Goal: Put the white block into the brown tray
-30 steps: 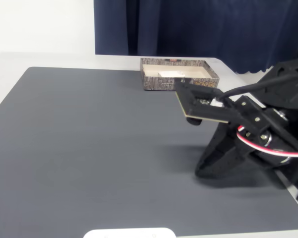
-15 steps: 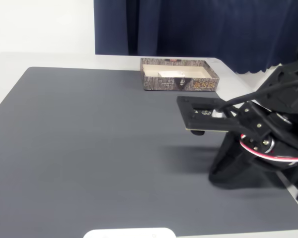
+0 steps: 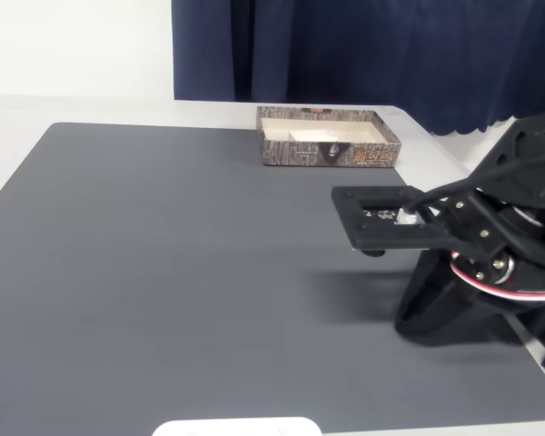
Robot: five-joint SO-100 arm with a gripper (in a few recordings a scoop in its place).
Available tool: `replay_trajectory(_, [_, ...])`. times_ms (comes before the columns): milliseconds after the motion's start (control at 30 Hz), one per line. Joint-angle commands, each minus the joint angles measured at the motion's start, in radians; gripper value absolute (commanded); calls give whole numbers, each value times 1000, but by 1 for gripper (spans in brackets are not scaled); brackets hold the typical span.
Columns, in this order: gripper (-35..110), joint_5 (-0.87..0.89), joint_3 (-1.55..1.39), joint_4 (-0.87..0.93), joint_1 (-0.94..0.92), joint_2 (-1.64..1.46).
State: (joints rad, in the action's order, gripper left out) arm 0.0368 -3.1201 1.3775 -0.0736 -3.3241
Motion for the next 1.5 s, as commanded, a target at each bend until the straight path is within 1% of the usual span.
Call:
replay_trajectory(0, [1, -12, 6, 14, -5, 11])
replay_trajectory(100, [1, -54, 6, 14, -9, 11])
replay_trajectory(200, [1, -55, 6, 14, -9, 11])
replay_trajectory(400, [1, -21, 6, 14, -11, 11])
replay_trajectory(1467, [1, -21, 6, 14, -9, 11])
